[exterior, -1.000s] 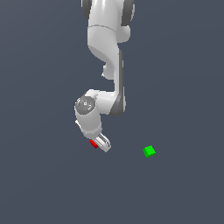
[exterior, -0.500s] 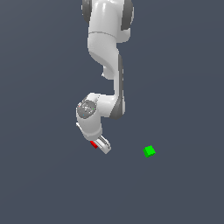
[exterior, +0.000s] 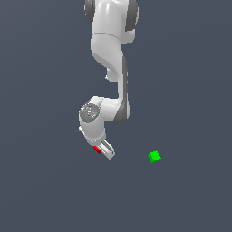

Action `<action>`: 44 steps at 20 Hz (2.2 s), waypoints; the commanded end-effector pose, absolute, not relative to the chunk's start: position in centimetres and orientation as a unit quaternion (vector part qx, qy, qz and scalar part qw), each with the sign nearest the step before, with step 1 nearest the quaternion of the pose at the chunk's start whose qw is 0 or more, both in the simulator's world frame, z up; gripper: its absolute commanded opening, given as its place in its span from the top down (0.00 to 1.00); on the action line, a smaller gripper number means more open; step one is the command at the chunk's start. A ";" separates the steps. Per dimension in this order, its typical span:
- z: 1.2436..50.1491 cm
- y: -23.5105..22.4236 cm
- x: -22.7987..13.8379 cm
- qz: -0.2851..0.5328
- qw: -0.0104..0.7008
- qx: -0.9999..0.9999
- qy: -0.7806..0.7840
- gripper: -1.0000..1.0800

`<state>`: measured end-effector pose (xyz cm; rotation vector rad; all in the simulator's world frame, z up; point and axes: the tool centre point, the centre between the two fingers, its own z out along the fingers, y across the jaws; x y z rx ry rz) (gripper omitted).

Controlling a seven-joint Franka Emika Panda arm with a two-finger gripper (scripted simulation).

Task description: Stack the red cube on top of the green cube.

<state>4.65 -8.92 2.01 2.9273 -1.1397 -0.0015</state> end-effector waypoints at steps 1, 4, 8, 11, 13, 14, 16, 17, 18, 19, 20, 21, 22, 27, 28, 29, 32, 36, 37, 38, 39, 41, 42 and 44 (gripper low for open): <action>2.3 -8.9 4.7 0.000 0.000 0.932 -0.363 1.00; 3.1 -8.9 4.6 0.000 0.000 0.932 -0.363 1.00; 5.1 -8.9 4.6 0.000 0.000 0.932 -0.363 1.00; 7.4 -8.9 4.5 0.000 0.000 0.932 -0.363 1.00; 8.8 -8.9 4.5 0.000 0.000 0.932 -0.363 1.00; 9.4 -8.9 4.5 0.000 0.000 0.932 -0.363 1.00; 10.4 -8.9 4.5 0.000 0.000 0.932 -0.363 1.00; 10.8 -8.9 4.5 0.000 0.000 0.932 -0.363 1.00; 11.2 -8.9 4.6 0.000 0.000 0.932 -0.363 1.00; 11.5 -8.9 4.6 0.000 0.000 0.932 -0.363 1.00; 11.7 -8.9 4.6 0.000 0.000 0.932 -0.363 1.00; 11.9 -8.9 4.6 0.000 0.000 0.932 -0.363 1.00; 12.0 -8.9 4.7 0.000 0.000 0.932 -0.363 1.00; 11.8 -8.5 4.7 0.000 0.000 0.932 -0.363 1.00; 11.7 -8.2 4.8 0.000 0.000 0.932 -0.363 1.00; 11.6 -7.8 4.8 0.000 0.000 0.932 -0.363 1.00; 11.3 -6.2 5.1 0.000 0.000 0.932 -0.363 1.00; 10.6 -2.7 5.6 0.000 0.000 0.932 -0.363 1.00; 10.4 -1.6 5.7 0.000 0.000 0.932 -0.363 1.00; 10.1 -0.5 5.9 0.000 0.000 0.932 -0.363 1.00; 9.9 0.6 6.1 0.000 0.000 0.932 -0.363 1.00; 9.4 3.0 6.5 0.000 0.000 0.932 -0.363 1.00; 9.2 4.1 6.7 0.000 0.000 0.932 -0.363 1.00; 8.7 6.5 7.1 0.000 0.000 0.932 -0.363 1.00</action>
